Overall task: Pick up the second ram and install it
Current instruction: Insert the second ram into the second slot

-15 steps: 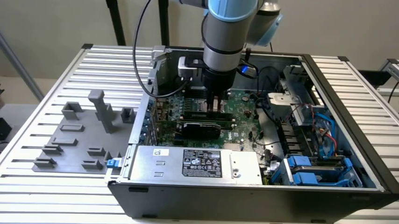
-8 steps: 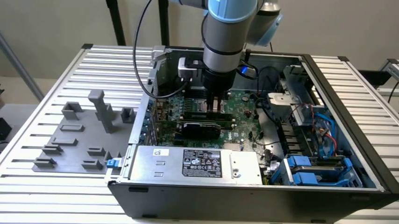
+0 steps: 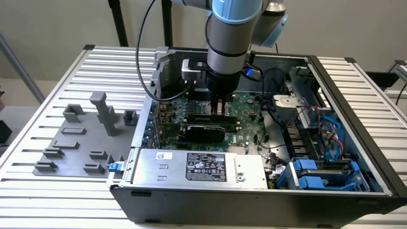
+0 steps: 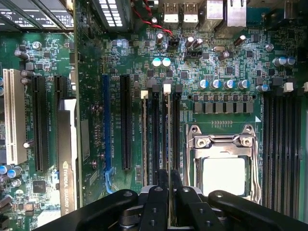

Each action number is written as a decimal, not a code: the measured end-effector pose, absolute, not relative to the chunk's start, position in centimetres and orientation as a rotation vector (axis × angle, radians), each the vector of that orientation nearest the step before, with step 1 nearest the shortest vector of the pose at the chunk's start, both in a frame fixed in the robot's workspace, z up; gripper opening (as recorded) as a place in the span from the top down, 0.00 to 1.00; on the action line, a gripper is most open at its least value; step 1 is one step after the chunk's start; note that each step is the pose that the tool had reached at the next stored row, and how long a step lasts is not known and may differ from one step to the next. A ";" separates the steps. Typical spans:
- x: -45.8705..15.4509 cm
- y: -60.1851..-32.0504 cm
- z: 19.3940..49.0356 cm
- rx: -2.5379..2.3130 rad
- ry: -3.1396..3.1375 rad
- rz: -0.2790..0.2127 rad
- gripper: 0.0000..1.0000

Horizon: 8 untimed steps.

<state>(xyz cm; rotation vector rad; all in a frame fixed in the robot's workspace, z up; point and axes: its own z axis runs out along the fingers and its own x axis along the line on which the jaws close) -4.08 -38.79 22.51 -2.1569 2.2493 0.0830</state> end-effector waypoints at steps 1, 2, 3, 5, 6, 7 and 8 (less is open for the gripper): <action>-4.1 -38.8 22.5 -2.157 2.249 0.083 0.86; -4.1 -38.8 22.5 -2.157 2.249 0.083 0.86; -4.1 -38.7 22.5 -2.157 2.249 0.083 0.86; -4.1 -38.7 22.4 -2.157 2.249 0.083 0.86; -4.1 -38.7 22.4 -2.157 2.249 0.083 0.86; -4.1 -38.7 22.4 -2.157 2.249 0.083 0.86; -4.1 -38.7 22.4 -2.157 2.249 0.083 0.86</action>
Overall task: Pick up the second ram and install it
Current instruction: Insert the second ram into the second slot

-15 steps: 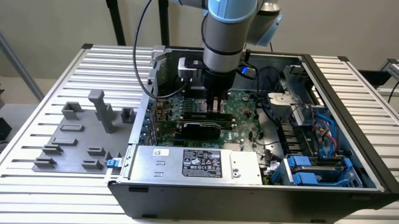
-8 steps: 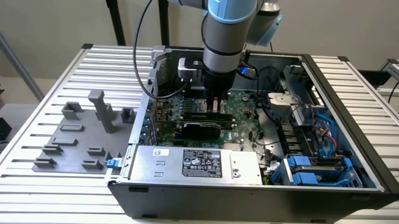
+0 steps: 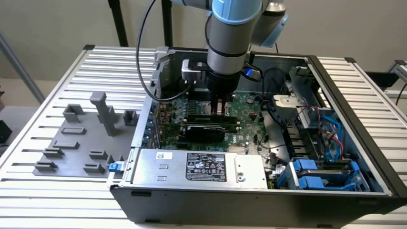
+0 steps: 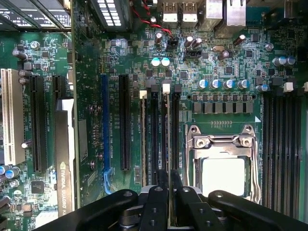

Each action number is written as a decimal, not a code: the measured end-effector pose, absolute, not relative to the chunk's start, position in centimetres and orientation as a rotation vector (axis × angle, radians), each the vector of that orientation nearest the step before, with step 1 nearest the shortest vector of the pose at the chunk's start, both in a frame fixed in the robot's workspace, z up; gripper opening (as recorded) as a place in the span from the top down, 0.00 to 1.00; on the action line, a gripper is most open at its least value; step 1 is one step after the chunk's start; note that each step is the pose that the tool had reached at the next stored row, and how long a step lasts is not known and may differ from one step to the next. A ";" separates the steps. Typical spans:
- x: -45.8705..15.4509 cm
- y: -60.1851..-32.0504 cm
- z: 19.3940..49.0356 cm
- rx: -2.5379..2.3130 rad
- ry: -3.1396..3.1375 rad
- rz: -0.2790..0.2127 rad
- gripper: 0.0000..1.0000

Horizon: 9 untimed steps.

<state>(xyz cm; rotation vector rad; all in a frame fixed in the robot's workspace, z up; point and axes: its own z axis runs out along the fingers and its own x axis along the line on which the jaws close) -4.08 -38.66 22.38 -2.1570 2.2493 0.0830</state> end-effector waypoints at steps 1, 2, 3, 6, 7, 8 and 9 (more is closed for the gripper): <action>-4.1 -38.6 22.4 -2.157 2.249 0.083 0.86; -4.1 -38.6 22.4 -2.157 2.249 0.083 0.86; -4.1 -38.6 22.3 -2.157 2.249 0.083 0.86; -4.1 -38.6 22.3 -2.157 2.249 0.083 0.86; -4.1 -38.6 22.2 -2.157 2.249 0.083 0.86; -4.1 -38.6 22.2 -2.157 2.249 0.083 0.86; -4.1 -38.6 22.2 -2.157 2.249 0.083 0.86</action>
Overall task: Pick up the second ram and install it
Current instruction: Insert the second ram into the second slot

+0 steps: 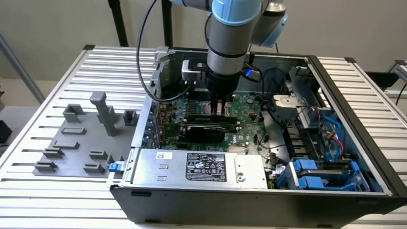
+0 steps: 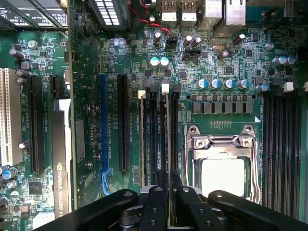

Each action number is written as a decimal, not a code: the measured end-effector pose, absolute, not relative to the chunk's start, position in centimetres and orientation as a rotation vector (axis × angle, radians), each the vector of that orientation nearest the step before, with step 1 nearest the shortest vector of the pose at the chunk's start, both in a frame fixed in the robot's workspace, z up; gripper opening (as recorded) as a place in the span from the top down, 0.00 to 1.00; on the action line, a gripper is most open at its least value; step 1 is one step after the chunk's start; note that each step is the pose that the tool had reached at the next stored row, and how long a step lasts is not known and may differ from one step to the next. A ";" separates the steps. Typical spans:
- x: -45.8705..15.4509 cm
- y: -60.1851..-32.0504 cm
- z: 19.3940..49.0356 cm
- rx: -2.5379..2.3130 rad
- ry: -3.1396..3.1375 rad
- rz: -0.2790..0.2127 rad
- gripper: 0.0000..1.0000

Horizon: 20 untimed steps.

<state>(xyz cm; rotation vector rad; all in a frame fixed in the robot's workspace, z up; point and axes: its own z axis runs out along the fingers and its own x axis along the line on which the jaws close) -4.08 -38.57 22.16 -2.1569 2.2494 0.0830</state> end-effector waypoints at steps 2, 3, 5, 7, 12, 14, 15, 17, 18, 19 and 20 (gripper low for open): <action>-4.1 -38.6 22.1 -2.157 2.249 0.083 0.86; -4.1 -38.6 22.1 -2.157 2.249 0.084 0.86; -4.1 -38.6 22.1 -2.157 2.249 0.083 0.79; -4.1 -38.6 22.1 -2.157 2.249 0.083 0.79; -4.1 -38.6 22.7 -2.157 2.249 0.083 0.72; -4.1 -38.6 23.2 -2.157 2.249 0.083 0.72; -4.1 -38.6 23.5 -2.157 2.249 0.084 0.72; -4.1 -38.6 23.9 -2.157 2.249 0.084 0.72; -4.1 -38.6 24.1 -2.157 2.249 0.084 0.72; -4.1 -38.6 24.2 -2.157 2.249 0.085 0.74; -4.1 -38.6 24.3 -2.157 2.250 0.086 0.74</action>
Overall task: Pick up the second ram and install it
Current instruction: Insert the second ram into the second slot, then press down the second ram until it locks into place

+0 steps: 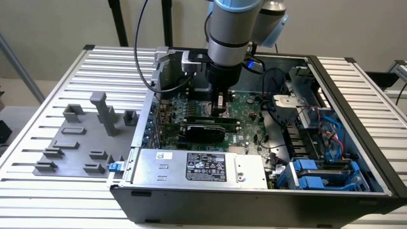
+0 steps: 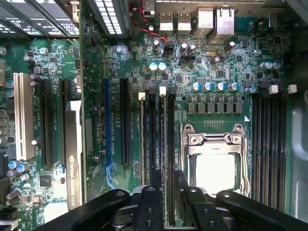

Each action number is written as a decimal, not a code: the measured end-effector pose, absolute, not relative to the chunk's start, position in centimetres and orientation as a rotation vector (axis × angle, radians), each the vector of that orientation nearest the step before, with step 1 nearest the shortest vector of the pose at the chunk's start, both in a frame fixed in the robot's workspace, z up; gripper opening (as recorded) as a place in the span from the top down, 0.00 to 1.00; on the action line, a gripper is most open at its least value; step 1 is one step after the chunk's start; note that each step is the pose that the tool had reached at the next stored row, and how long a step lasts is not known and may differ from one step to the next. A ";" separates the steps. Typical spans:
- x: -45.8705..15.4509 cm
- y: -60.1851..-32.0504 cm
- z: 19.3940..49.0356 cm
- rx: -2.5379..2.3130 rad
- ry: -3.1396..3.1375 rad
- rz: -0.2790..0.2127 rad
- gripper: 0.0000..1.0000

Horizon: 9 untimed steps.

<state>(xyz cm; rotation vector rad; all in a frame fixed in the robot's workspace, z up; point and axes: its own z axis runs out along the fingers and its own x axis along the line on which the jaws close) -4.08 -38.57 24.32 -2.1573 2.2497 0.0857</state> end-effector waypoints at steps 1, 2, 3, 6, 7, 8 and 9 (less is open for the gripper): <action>-4.1 -38.6 24.4 -2.157 2.250 0.086 0.81; -4.1 -38.6 24.4 -2.158 2.250 0.087 0.87; -4.1 -38.6 24.4 -2.158 2.250 0.087 0.87; -4.1 -38.6 24.4 -2.158 2.250 0.087 0.89; -4.1 -38.6 24.4 -2.158 2.250 0.087 0.89; -4.1 -38.6 24.4 -2.158 2.250 0.087 0.89; -4.1 -38.6 24.4 -2.158 2.250 0.087 0.89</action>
